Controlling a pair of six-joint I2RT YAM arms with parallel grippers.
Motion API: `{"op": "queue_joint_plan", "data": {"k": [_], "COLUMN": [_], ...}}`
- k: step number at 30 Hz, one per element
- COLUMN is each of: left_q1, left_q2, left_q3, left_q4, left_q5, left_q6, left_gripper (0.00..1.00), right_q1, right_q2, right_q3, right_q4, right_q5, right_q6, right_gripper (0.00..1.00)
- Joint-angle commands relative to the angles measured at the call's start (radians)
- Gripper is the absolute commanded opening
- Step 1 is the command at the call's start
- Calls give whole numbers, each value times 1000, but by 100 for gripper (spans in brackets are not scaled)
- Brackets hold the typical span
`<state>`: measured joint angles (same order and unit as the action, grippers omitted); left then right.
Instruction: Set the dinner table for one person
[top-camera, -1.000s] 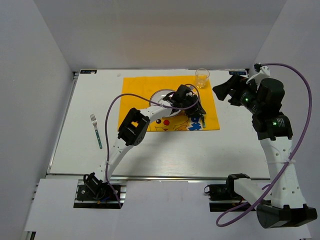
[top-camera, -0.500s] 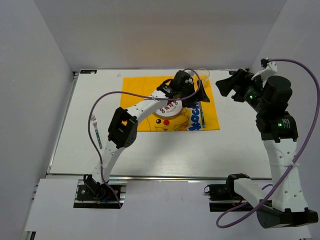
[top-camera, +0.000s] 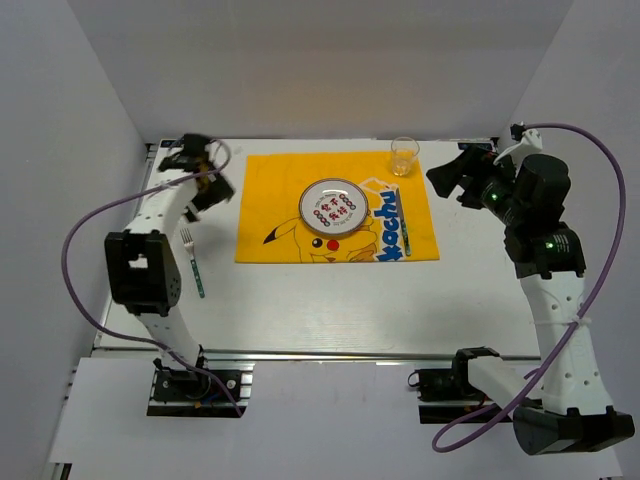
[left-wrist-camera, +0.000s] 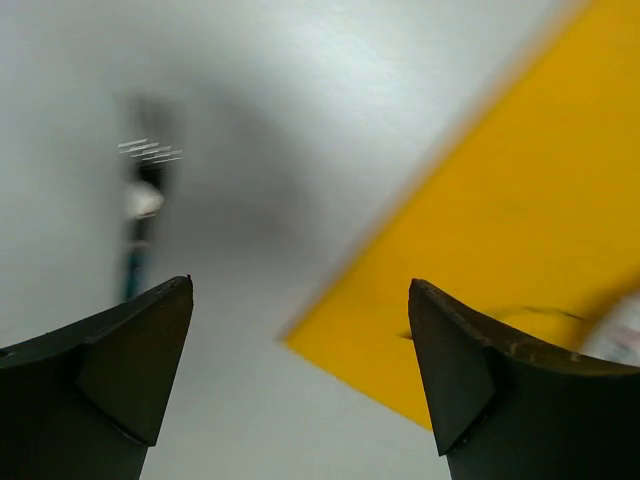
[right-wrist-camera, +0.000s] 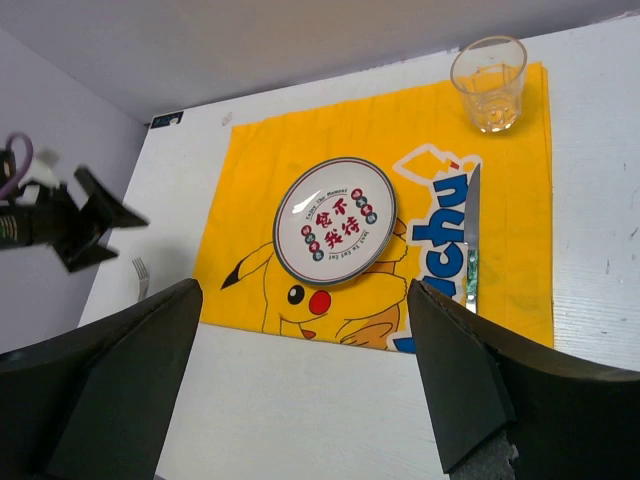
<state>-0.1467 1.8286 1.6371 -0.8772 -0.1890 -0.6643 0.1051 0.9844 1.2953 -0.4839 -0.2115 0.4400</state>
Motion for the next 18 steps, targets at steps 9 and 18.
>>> {"op": "queue_joint_plan", "data": {"k": [9, 18], "left_q1": [366, 375], "left_q2": [-155, -97], "left_q3": [-444, -487], "left_q4": [67, 142], "left_q5": [-12, 83], "left_q6": [118, 149], "left_gripper": [98, 92], "right_q1": [-2, 1], "right_q2": [7, 14], "right_q3": [-64, -87], "right_q4": [99, 137], "right_q5": [-92, -120], "right_q6": [0, 0], "right_gripper": [89, 89]}}
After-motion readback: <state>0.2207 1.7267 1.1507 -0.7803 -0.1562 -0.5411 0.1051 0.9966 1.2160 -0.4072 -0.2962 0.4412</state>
